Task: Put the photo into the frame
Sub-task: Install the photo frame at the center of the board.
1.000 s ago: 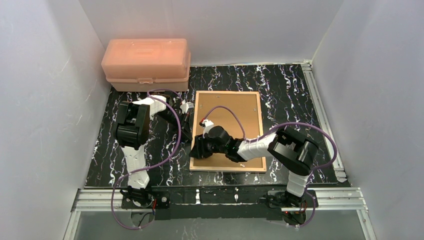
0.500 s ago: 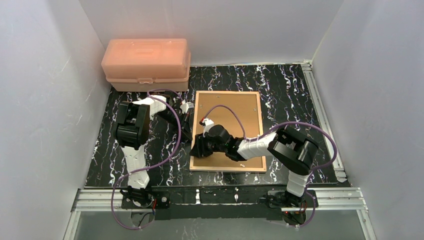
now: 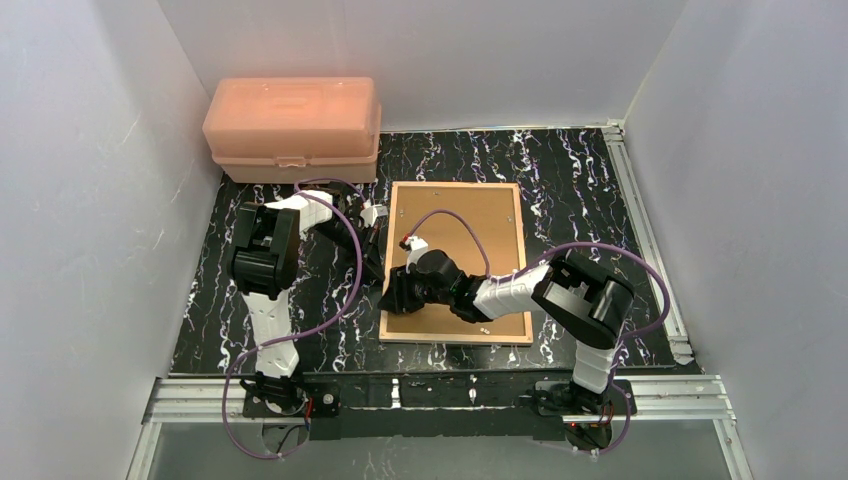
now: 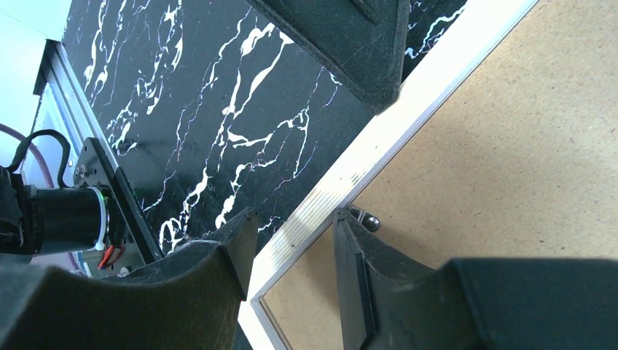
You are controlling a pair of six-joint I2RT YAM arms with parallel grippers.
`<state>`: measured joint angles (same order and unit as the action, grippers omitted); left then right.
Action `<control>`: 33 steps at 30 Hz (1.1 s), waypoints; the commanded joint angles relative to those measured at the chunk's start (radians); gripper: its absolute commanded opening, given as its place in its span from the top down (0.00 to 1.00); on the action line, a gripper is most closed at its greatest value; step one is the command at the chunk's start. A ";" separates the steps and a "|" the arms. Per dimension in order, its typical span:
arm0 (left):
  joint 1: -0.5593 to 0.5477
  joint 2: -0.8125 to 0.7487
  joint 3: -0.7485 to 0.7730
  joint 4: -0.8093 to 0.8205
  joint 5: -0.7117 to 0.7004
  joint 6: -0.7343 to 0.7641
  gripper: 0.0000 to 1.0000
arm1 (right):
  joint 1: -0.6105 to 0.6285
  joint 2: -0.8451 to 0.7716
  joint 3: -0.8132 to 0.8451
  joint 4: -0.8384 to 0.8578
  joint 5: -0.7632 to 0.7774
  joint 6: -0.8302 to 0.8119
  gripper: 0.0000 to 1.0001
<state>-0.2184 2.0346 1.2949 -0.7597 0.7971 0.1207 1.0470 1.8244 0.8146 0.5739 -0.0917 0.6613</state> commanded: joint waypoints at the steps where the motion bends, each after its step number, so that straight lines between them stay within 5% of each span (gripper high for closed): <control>1: -0.024 -0.016 -0.033 0.001 -0.044 0.040 1.00 | -0.012 0.018 0.008 -0.006 0.064 -0.012 0.49; 21: -0.025 -0.026 -0.026 -0.015 -0.046 0.046 1.00 | -0.012 -0.022 0.035 0.005 0.078 -0.048 0.49; 33: -0.024 -0.024 -0.016 -0.018 -0.045 0.043 1.00 | -0.012 -0.191 -0.053 -0.108 0.047 -0.045 0.47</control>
<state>-0.2241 2.0274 1.2892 -0.7681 0.7952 0.1375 1.0397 1.6562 0.7979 0.4911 -0.0437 0.6216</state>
